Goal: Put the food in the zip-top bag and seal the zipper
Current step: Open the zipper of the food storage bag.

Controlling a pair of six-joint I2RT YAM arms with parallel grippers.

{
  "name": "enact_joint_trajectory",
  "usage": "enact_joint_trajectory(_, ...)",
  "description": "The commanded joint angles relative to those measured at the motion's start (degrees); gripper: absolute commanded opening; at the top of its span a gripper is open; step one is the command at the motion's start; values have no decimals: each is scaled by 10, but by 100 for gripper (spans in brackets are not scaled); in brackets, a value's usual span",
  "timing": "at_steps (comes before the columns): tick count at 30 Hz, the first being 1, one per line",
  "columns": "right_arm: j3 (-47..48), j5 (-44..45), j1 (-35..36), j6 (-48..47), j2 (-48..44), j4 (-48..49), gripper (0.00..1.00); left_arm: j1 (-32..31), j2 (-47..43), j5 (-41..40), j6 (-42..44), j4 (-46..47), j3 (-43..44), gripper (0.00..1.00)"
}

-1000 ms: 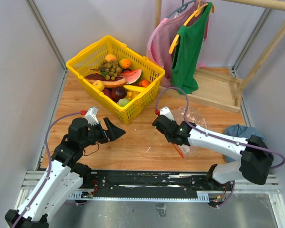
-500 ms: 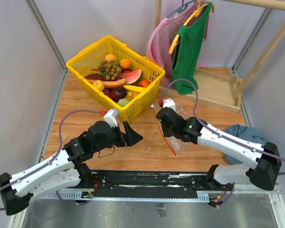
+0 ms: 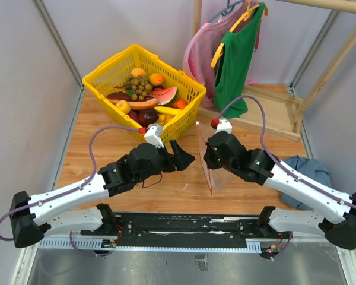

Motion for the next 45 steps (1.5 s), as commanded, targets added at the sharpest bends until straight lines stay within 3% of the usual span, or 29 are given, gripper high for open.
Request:
enact_joint_trajectory(1,12,-9,0,24,-22,28,1,-15,31,-27,23,66,36,86)
enact_joint_trajectory(11,13,-33,-2,17,-31,39,1,-42,106,-68,54,94,74,73)
enact_joint_trajectory(17,18,-37,-4,-2,-34,42,1,-57,133,-115,61,53,99,64)
enact_joint_trajectory(33,38,-25,-21,-35,-38,19,1,-58,152,-132,52,-22,109,34)
enact_joint_trajectory(36,57,-12,-22,-47,-26,-2,1,-57,151,-127,50,-21,108,22)
enact_joint_trajectory(39,72,11,-22,-61,-20,-19,1,-57,142,-126,39,-13,103,1)
enact_joint_trajectory(45,88,33,-22,-89,-5,-39,10,-58,119,-114,-5,-8,110,0)
